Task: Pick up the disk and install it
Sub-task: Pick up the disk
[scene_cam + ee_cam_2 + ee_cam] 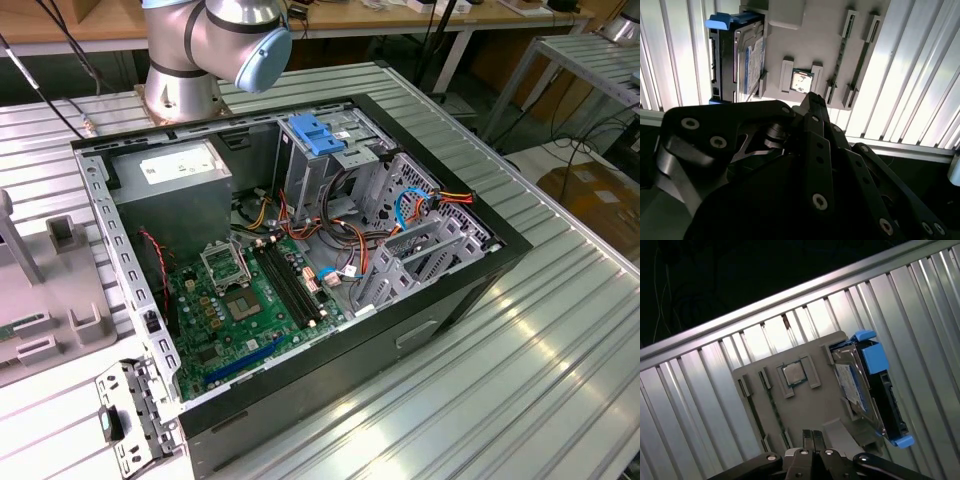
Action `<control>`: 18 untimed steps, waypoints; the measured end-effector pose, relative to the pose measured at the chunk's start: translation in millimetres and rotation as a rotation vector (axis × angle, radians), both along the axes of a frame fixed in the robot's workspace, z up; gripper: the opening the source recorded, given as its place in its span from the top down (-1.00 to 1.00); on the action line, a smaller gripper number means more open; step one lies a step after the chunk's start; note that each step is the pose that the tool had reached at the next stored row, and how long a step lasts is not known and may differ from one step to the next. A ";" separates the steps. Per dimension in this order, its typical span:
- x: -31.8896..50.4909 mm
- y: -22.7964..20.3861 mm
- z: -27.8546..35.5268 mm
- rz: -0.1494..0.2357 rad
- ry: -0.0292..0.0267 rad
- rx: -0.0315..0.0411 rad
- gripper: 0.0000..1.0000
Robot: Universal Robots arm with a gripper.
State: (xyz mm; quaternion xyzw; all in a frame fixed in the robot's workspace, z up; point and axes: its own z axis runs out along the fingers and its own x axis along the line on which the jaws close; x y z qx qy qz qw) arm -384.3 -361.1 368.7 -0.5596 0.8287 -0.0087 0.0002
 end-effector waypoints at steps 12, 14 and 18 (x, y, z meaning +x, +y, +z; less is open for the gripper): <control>0.0 0.0 0.0 0.053 -0.0001 -0.0001 0.79; 0.0 0.0 0.0 0.062 0.0000 -0.0001 0.79; 0.0 0.0 0.0 0.086 0.0000 -0.0001 0.79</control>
